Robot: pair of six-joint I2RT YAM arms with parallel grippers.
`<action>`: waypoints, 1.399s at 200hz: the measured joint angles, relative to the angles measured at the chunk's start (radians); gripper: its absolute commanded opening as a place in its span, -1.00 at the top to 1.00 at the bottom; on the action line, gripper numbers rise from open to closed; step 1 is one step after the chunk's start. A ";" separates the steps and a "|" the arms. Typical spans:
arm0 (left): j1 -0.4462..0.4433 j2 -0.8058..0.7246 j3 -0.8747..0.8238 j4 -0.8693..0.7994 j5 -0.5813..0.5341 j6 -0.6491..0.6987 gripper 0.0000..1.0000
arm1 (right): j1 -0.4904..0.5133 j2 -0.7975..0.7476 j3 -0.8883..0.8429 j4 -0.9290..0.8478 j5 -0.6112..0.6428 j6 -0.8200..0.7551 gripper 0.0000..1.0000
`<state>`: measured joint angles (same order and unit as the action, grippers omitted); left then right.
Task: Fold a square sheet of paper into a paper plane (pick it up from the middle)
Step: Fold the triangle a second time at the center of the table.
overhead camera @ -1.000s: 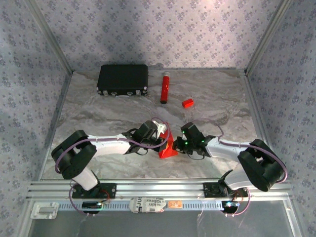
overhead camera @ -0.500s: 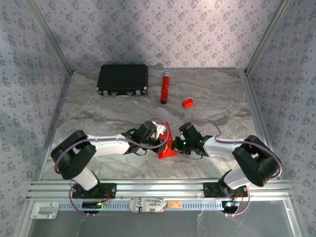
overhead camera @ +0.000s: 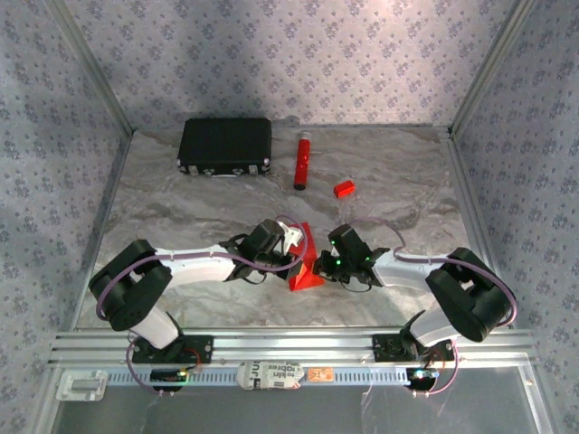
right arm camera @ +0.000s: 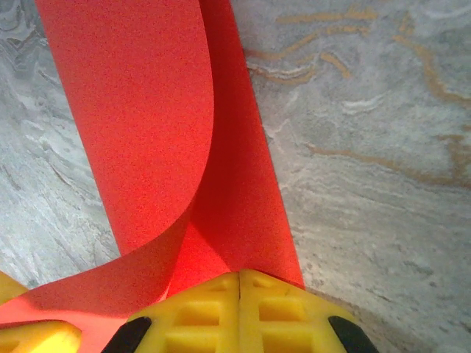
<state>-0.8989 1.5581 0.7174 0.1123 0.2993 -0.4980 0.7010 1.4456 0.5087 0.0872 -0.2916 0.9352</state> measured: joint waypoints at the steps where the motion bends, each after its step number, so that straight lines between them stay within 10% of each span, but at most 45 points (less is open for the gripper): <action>1: 0.000 0.000 0.000 0.000 0.000 0.000 1.00 | 0.000 0.000 0.000 -0.001 0.000 0.000 0.91; 280: 0.034 0.047 -0.053 0.020 -0.105 0.070 0.92 | 0.022 0.000 0.032 -0.079 0.042 -0.001 0.92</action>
<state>-0.8654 1.6054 0.6647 0.1326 0.1944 -0.4278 0.7227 1.4456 0.5404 0.0082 -0.2497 0.9344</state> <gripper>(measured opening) 0.040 0.052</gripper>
